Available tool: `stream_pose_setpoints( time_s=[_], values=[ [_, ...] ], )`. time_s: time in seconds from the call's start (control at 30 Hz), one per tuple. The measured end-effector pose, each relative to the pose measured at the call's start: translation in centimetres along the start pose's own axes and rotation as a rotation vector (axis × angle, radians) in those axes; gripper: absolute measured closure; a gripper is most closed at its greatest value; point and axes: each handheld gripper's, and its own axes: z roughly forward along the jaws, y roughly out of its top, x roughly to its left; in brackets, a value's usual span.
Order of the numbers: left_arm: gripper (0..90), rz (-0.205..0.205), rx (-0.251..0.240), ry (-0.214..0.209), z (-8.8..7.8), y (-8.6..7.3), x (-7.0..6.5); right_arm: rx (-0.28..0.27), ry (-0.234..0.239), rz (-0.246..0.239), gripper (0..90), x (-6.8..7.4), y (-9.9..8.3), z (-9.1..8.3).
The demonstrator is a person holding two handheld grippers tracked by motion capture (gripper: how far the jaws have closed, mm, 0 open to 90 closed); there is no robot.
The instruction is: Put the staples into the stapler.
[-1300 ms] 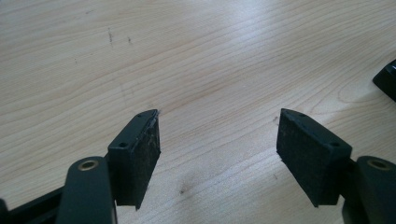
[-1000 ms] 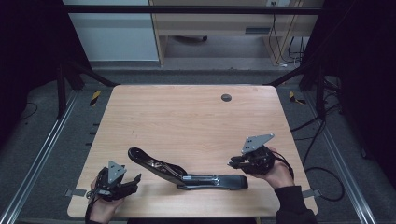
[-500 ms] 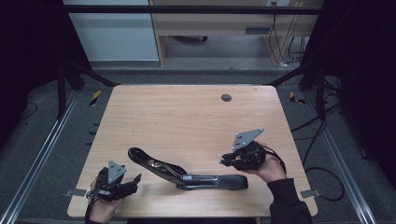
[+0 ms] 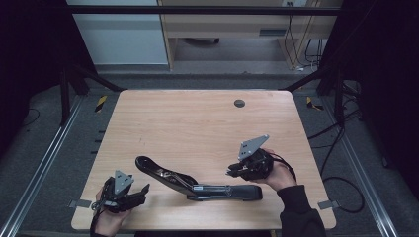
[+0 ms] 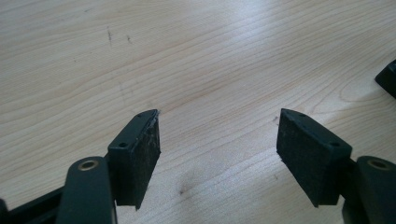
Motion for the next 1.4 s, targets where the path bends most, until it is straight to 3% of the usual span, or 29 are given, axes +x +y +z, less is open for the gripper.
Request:
stream_pose_setpoints(
  time_s=[0.93, 1.4],
  values=[
    [29.5, 0.002, 0.002, -0.002, 0.1, 0.0, 0.0, 0.025, 0.087, -0.120, 77.9, 0.9, 1.6, 3.2],
    [29.5, 0.006, 0.003, -0.002, 0.1, 0.0, -0.1, 0.039, 0.111, -0.140, 77.9, 1.1, 1.5, 4.3]
  ],
)
